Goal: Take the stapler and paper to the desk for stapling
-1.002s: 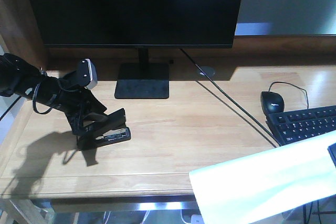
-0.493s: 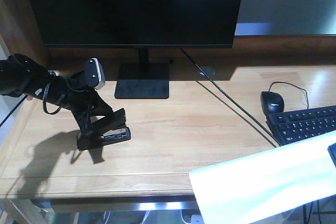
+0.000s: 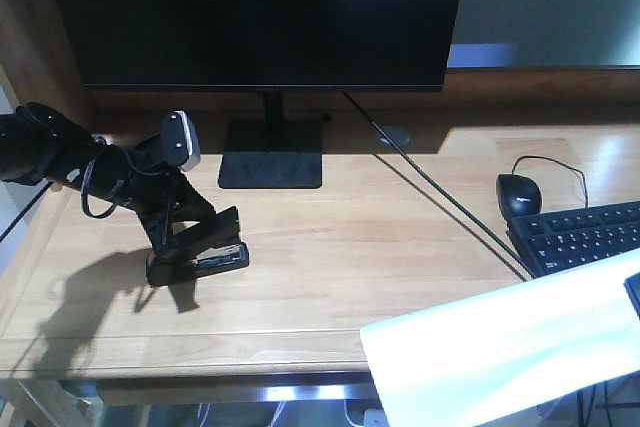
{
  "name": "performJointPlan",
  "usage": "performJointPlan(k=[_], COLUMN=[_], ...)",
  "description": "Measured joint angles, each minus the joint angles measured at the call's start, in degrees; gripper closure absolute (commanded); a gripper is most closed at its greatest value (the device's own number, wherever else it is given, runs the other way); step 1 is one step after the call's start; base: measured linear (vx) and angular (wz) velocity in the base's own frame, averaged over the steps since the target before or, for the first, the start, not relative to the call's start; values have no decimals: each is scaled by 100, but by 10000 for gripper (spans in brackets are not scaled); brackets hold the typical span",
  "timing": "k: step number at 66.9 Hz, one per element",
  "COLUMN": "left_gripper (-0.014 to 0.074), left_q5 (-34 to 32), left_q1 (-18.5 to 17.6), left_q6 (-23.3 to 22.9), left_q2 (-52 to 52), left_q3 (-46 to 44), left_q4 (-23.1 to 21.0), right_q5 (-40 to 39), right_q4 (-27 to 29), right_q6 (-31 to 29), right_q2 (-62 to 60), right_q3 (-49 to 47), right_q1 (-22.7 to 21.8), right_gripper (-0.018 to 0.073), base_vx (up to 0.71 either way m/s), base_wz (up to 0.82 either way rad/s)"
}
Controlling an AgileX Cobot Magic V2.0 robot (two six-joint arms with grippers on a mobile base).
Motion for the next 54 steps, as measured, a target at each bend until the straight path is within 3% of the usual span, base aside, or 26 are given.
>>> performJointPlan(k=[54], left_gripper=[603], left_q5=[5], left_q1=[0], left_q6=[0], left_q2=[0], left_q3=[0], left_q4=[0], right_q5=[0], right_q4=[0], right_q6=[0], right_q2=[0], right_q3=[0], right_q1=[0], right_gripper=[564], base_vx=[0], base_wz=[0])
